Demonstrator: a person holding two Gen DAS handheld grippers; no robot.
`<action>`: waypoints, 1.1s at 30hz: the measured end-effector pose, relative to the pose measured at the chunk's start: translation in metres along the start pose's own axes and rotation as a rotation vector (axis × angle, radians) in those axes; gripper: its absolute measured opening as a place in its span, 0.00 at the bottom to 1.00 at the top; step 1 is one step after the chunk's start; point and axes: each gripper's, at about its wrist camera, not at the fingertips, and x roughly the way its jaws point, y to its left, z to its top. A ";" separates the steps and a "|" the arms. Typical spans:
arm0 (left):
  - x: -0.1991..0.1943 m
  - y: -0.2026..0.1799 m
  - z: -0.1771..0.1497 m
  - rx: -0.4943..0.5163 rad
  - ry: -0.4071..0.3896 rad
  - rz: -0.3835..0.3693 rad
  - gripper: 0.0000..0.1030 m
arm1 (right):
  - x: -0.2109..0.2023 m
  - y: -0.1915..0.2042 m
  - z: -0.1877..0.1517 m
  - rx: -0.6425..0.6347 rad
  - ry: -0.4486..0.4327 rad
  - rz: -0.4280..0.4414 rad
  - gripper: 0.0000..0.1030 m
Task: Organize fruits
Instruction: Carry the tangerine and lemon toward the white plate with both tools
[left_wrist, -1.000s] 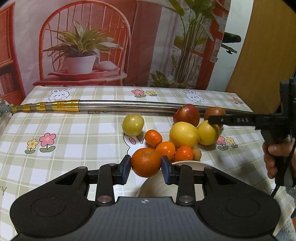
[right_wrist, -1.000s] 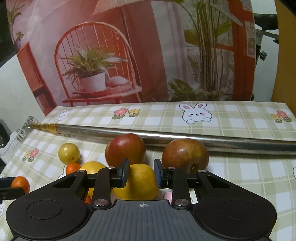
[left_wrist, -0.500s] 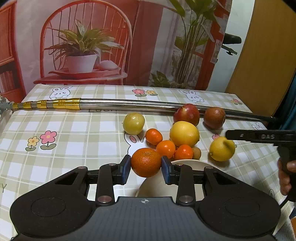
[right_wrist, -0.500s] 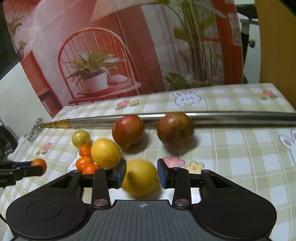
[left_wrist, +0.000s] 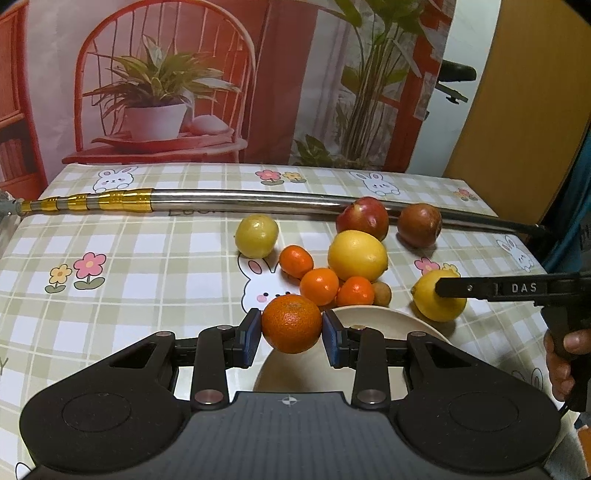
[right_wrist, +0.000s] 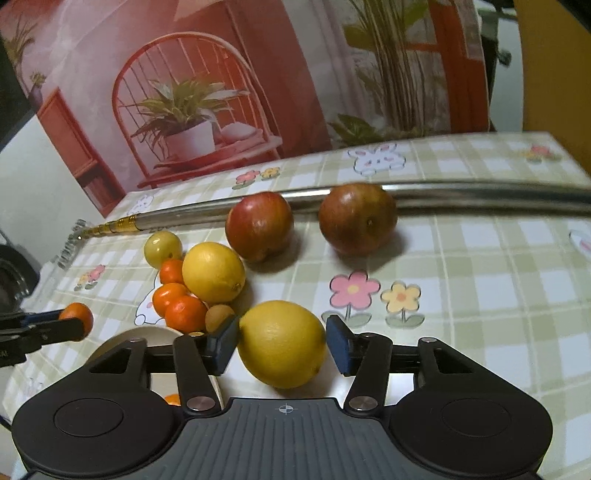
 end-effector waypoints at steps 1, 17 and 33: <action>0.000 -0.001 -0.001 0.004 0.002 -0.001 0.36 | 0.001 -0.001 -0.001 0.011 0.004 0.010 0.49; 0.003 -0.004 -0.004 0.030 0.035 -0.005 0.36 | 0.018 0.007 0.003 -0.038 0.073 0.057 0.51; 0.018 -0.015 -0.010 0.098 0.093 -0.002 0.36 | 0.025 0.001 0.001 -0.005 0.088 0.069 0.50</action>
